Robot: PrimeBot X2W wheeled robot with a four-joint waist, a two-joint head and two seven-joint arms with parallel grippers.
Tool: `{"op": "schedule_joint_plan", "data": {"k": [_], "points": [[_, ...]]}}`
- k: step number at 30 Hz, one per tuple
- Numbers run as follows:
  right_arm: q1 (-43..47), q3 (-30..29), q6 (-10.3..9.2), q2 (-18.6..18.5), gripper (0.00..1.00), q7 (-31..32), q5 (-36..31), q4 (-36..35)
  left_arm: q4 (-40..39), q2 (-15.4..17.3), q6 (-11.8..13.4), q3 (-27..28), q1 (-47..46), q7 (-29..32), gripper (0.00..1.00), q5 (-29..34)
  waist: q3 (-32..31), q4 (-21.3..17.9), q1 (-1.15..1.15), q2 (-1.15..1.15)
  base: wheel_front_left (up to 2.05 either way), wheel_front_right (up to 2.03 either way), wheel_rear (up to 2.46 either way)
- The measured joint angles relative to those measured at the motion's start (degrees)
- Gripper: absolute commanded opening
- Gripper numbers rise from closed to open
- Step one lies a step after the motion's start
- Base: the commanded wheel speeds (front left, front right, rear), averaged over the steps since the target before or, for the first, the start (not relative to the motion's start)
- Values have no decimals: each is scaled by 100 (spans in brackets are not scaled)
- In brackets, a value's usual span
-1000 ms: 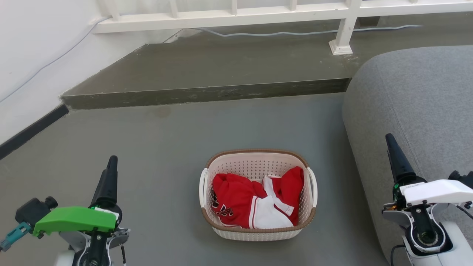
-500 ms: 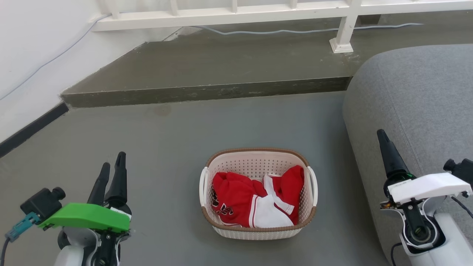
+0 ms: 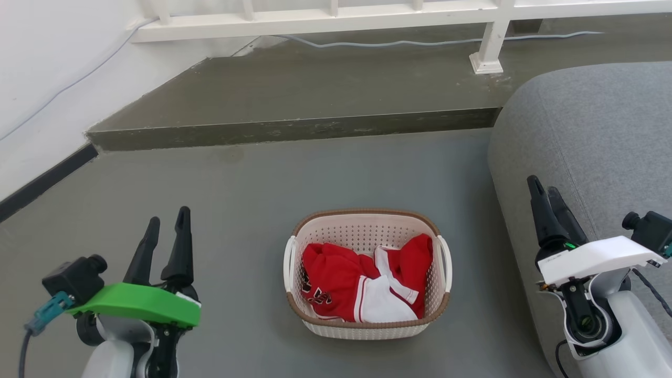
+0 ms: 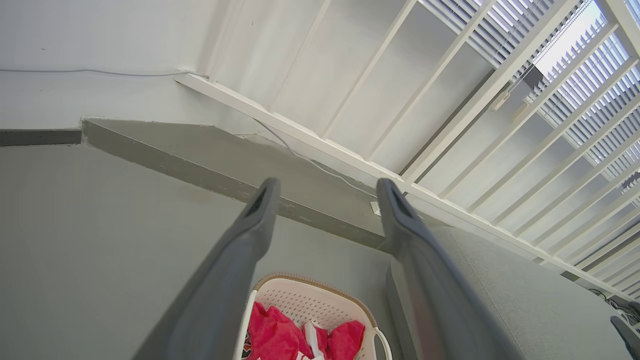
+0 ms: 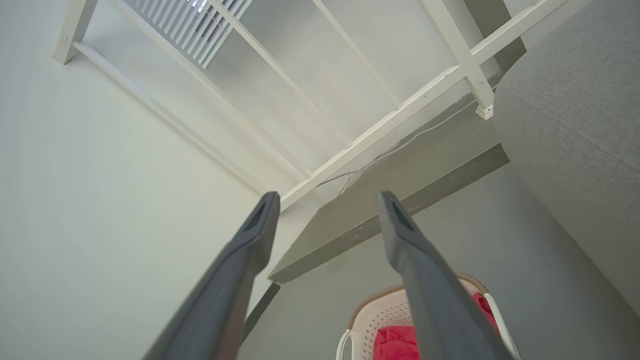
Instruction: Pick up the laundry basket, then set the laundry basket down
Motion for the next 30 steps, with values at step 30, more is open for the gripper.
{"op": "schedule_joint_plan", "data": {"k": [30], "points": [[-146,391,-132,-83,100,-509,-1942,16,-294,-90,-14,-271,-116,-510,100,2023,111,1,0,0,0,0,0]]}}
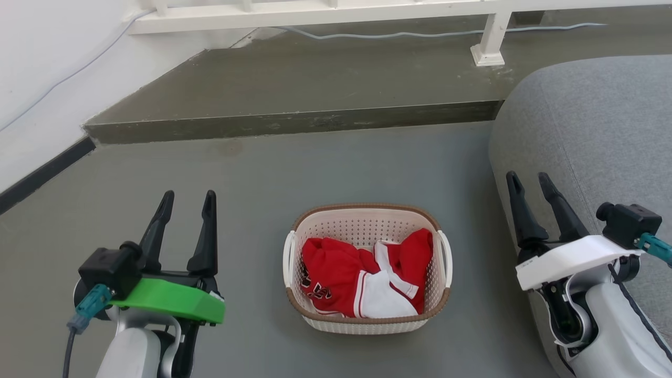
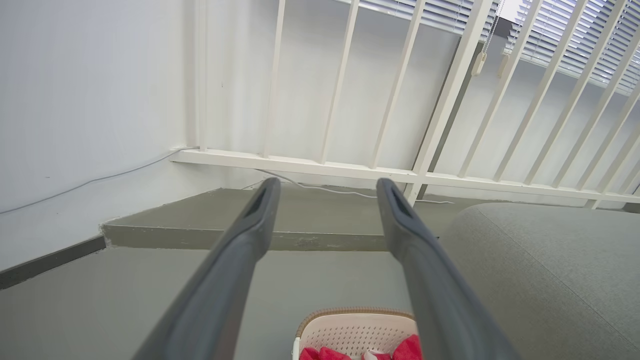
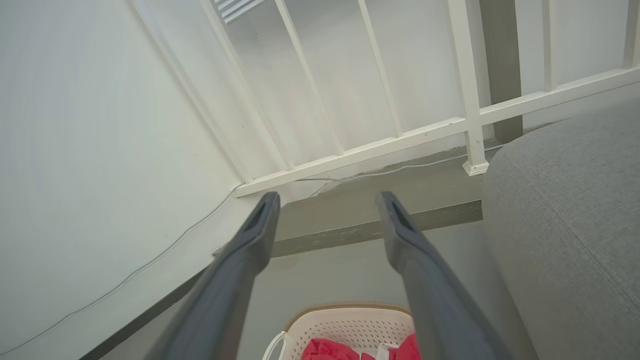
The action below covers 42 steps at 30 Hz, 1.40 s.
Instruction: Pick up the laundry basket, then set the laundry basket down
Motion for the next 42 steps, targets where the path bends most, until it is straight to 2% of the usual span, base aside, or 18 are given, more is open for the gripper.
{"op": "schedule_joint_plan", "data": {"k": [8,42], "points": [[-86,43,-41,-8,100,-147,-486,12,-123,-5,-1,-88,-76,-168,100,471,20,10,0,0,0,0,0],[-89,-145,37,154,100,-148,-699,151,-59,-22,-1,-73,-88,-168,100,469,87,-19,0,0,0,0,0]]}}
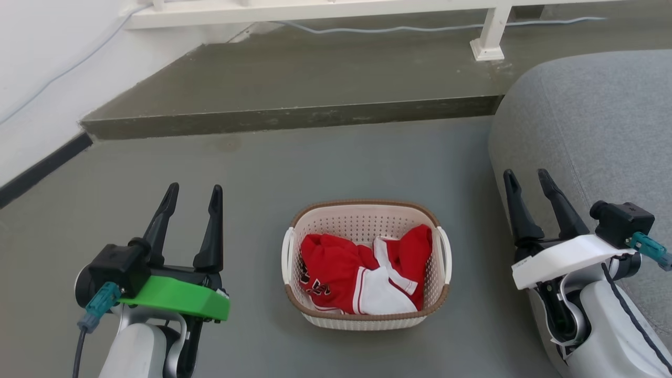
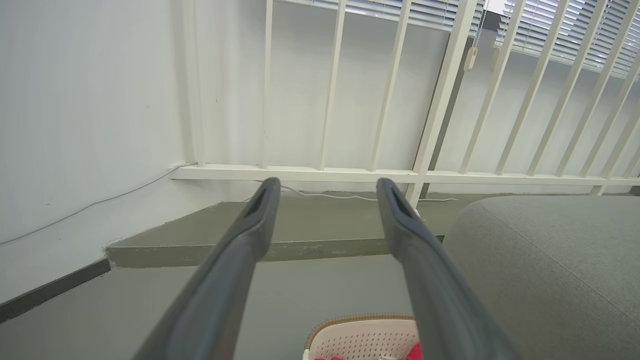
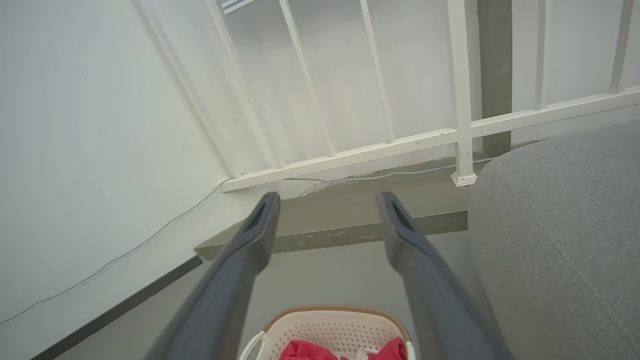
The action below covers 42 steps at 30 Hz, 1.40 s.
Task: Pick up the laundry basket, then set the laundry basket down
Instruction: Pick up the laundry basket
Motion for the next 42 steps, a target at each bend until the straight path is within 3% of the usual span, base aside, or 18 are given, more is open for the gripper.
{"op": "schedule_joint_plan", "data": {"k": [28,42], "points": [[-622,-335,9,34,100,-15,-208,-305,-35,-20,0,60,-756,-1,100,122,1336,-219,0,0,0,0,0],[-1071,-520,32,26,100,-41,-207,-5,557,-37,-1,-148,-1501,-7,100,305,2334,-361,0,0,0,0,0]]}}
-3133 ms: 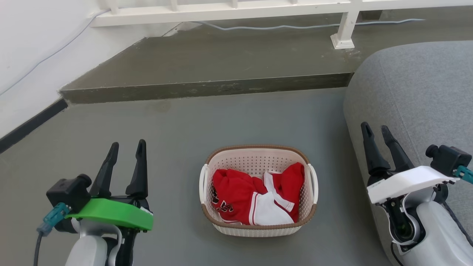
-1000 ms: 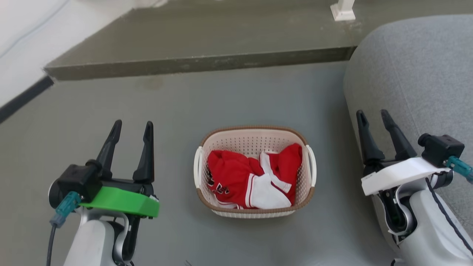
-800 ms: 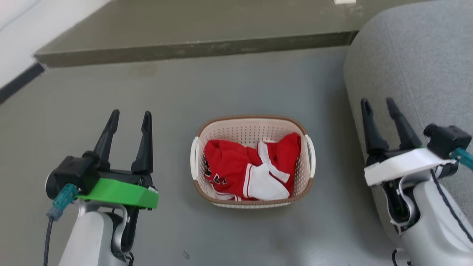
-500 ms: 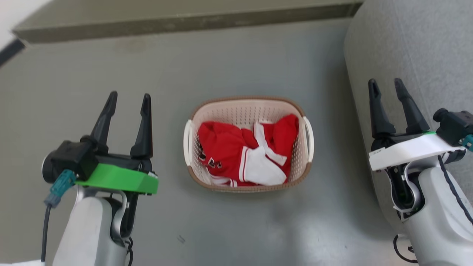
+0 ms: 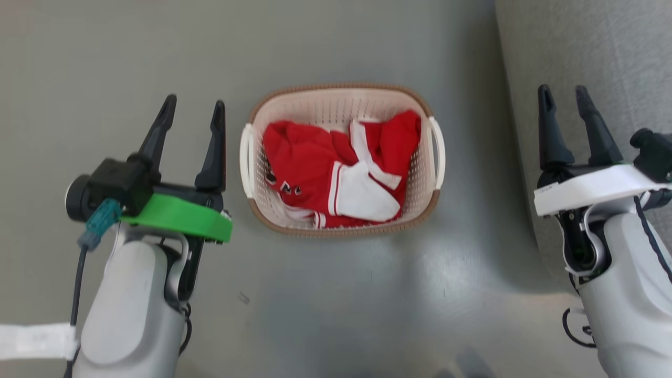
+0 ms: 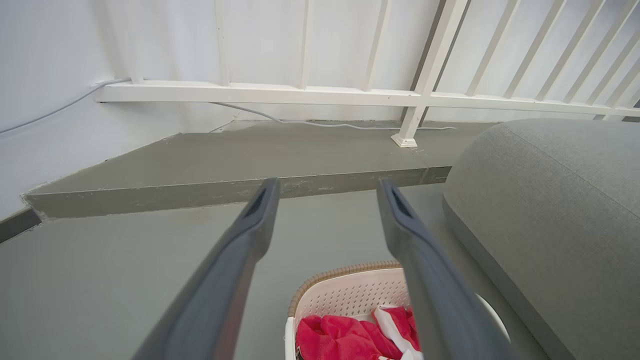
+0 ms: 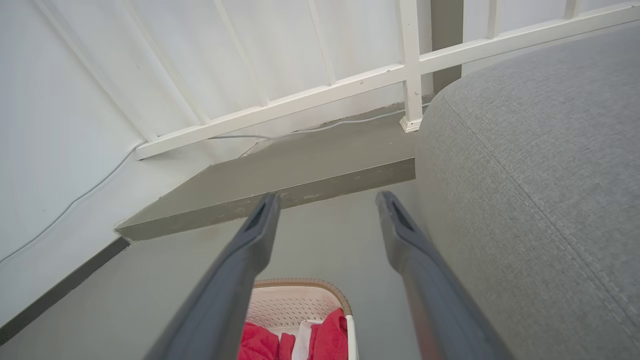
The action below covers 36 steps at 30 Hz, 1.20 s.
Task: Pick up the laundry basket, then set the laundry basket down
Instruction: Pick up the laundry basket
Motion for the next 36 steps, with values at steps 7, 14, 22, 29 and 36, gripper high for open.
{"op": "schedule_joint_plan", "data": {"k": [7,14,22,29,36], "points": [[-358,-58,3,3,100,0,10,260,416,-10,0,-121,-465,-1,100,-1,513,-27,0,0,0,0,0],[-799,-16,43,58,100,0,10,604,1012,-27,-19,-96,-966,-1,100,-48,1029,-22,0,0,0,0,0],[-1374,77,45,86,100,60,10,1071,1638,-44,-19,-114,-1708,112,100,-64,1617,2,0,0,0,0,0],[-1823,252,93,99,100,181,0,1605,2291,-68,-19,-162,-2264,263,100,-63,2107,25,0,0,0,0,0],[-2200,374,105,154,100,279,16,2218,2919,-82,-19,-358,-2708,386,100,-109,2545,57,0,0,0,0,0]]}}
